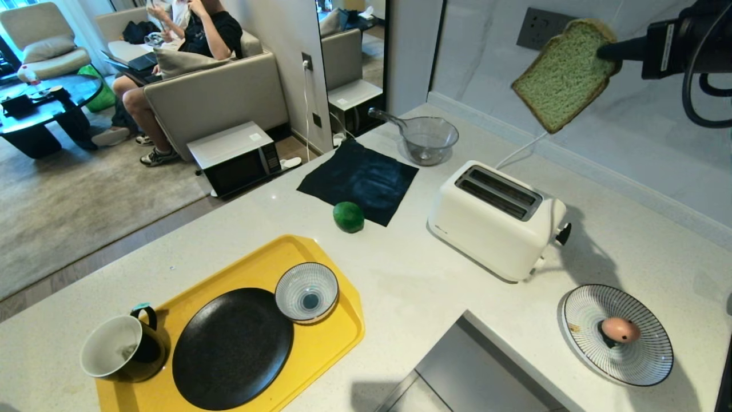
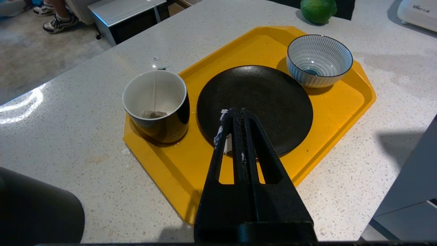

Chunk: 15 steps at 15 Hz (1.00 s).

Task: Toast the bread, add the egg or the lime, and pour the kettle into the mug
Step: Put the baked bread on a plate

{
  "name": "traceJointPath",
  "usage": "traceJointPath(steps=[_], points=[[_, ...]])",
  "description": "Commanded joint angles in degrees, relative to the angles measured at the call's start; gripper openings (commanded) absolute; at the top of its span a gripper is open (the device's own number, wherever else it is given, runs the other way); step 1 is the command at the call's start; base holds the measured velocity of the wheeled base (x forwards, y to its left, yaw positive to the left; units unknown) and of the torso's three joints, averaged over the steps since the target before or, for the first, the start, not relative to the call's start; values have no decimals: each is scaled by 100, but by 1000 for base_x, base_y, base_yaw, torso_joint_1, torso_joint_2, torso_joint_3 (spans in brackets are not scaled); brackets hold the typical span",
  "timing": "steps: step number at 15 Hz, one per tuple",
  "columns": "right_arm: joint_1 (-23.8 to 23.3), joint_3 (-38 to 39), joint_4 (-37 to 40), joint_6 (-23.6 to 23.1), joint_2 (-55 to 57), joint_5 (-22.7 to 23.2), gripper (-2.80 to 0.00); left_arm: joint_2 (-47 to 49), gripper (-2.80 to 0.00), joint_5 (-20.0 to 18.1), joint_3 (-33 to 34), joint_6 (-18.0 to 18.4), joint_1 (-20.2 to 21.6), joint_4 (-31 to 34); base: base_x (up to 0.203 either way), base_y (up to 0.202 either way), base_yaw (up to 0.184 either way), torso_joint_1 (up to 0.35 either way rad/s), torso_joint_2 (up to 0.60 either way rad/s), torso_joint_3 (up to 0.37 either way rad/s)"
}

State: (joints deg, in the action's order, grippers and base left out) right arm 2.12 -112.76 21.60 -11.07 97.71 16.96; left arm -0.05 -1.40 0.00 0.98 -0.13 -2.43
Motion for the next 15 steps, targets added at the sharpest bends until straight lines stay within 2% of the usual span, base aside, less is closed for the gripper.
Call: traceJointPath(steps=[1, 8, 11, 15], points=[[-35, 134, 23, 76, -269, -188, -280, -4, -280, 0, 97, -2, -3, -4, 0, 0, 0, 0, 0, 0], [-247, 930, 16, 88, -966, -225, -280, -4, -280, 0, 97, -2, -4, -4, 0, 0, 0, 0, 0, 0], [-256, 960, 2, 88, -1002, -240, -280, -4, -280, 0, 97, -2, -4, -4, 0, 0, 0, 0, 0, 0], [-256, 1081, -1, 62, -1025, -572, -280, -4, -280, 0, 97, -2, 4, -4, 0, 0, 0, 0, 0, 0]])
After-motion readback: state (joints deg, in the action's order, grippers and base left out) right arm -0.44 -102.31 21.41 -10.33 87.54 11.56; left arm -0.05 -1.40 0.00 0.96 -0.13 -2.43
